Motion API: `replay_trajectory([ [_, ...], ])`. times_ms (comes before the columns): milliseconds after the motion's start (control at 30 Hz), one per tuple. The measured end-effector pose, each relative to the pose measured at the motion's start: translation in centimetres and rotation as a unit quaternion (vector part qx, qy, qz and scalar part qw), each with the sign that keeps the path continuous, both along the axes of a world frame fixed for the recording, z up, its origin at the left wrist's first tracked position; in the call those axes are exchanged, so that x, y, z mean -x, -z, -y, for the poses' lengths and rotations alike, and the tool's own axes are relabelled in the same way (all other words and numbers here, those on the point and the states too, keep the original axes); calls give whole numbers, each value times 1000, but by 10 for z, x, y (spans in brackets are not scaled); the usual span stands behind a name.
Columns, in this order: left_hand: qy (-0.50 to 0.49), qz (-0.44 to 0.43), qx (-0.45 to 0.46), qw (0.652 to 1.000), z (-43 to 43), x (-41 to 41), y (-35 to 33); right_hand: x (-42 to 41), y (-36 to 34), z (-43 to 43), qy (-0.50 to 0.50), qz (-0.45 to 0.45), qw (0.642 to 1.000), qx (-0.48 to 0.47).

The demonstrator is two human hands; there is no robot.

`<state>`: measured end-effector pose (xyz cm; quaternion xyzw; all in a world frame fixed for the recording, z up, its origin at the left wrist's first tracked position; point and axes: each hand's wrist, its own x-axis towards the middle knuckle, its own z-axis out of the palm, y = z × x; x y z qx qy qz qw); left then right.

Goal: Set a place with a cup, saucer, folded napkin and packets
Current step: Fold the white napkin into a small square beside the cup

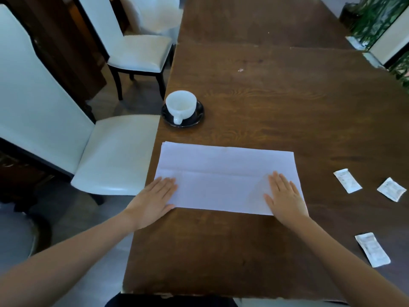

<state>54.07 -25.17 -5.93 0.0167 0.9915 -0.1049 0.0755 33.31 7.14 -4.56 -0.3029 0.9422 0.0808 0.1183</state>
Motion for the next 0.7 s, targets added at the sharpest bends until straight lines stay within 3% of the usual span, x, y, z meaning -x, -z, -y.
replay_trajectory([
  [100, 20, 93, 40, 995, -2, -12, -1, -29, -7, 8, -57, 11, 998, -21],
  [167, 42, 107, 69, 991, -6, -17, -3, -46, -7, 8, -72, -6, 996, -43],
  [300, 11, 87, 70, 994, -15, -9, -10, -53, -9, 12, -65, -29, 996, -58],
  [533, -92, 15, 25, 995, -8, 4, -31, -50, -14, 13, -49, -50, 998, 5],
  [700, -105, 49, -4, 993, 6, 7, -37, -34, -25, 7, -31, -57, 997, -32],
])
